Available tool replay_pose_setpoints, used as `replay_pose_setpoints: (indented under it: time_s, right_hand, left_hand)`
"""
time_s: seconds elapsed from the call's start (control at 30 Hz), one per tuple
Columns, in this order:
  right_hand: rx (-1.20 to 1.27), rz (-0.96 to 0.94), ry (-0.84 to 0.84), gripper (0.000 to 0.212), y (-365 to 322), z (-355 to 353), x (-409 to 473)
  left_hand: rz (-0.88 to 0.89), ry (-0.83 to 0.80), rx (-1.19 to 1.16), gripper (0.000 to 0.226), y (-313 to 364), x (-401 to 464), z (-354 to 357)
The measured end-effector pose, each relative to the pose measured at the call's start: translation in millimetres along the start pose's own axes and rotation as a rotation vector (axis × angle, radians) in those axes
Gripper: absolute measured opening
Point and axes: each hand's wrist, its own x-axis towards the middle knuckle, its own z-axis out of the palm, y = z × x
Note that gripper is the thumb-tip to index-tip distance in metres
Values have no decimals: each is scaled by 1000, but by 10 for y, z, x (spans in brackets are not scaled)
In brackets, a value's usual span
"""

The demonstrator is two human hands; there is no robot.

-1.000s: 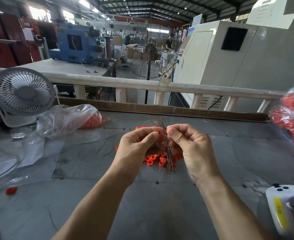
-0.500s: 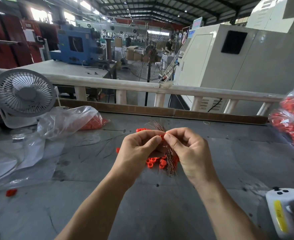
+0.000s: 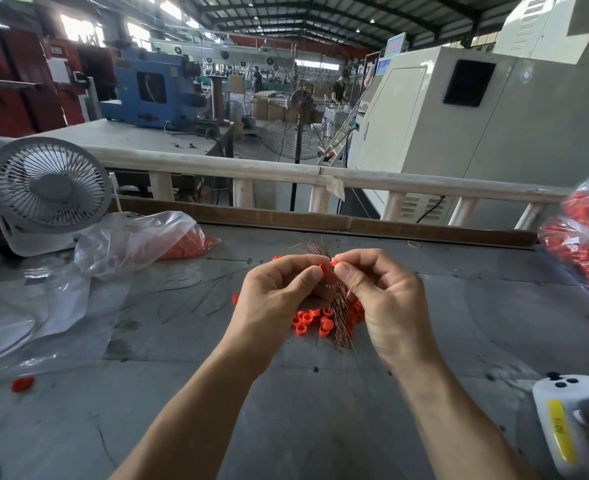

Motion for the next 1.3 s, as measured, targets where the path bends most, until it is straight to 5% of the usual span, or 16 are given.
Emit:
replay_pose_setpoints:
  time_s: [0.6, 1.3]
  right_hand:
    - [-140, -168, -18, 13, -11, 28, -44]
    - [-150, -99, 13, 9, 16, 39, -51]
  left_hand:
    - [85, 24, -28, 19, 46, -31, 40]
    - [117, 16, 3, 19, 38, -26, 42]
